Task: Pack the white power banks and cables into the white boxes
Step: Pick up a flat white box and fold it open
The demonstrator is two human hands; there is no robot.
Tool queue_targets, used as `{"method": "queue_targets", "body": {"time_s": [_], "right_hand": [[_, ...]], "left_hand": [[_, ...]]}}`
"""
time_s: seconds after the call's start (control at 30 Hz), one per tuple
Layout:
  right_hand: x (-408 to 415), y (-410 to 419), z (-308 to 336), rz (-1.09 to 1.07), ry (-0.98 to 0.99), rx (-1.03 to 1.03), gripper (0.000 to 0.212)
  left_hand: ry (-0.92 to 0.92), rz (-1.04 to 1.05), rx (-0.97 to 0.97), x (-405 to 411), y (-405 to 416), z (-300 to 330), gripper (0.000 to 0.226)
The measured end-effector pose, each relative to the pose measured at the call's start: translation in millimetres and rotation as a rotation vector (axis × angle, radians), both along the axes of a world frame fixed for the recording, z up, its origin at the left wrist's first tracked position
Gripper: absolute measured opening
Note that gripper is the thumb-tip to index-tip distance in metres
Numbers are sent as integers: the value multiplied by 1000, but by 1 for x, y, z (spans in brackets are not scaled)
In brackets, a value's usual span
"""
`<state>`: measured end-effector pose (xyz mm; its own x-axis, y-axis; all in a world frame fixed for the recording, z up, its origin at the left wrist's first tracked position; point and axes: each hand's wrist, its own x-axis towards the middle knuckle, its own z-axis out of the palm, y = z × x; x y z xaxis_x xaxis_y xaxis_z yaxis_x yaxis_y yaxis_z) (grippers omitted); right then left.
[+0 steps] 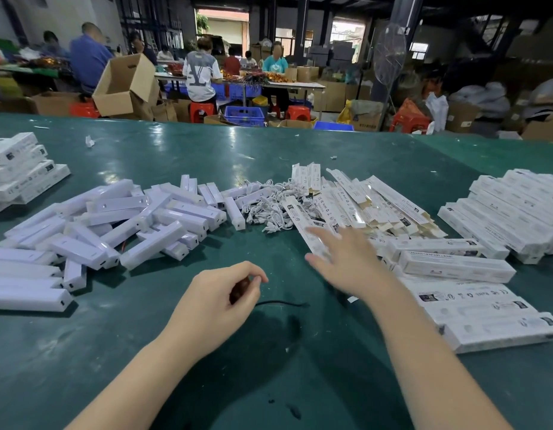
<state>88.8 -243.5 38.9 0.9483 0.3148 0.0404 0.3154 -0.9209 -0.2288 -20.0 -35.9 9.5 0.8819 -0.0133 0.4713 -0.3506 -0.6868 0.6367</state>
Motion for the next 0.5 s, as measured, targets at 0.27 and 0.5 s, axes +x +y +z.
{"method": "queue_targets", "body": {"time_s": [0.27,0.5], "right_hand": [[-1,10,-11,-71,-146,60,27],[-40,29,29,233,589,1399,25]], "left_hand": [[28,52,-68,-2,2,3,20],[233,-9,-659,2,1,15,11]]}}
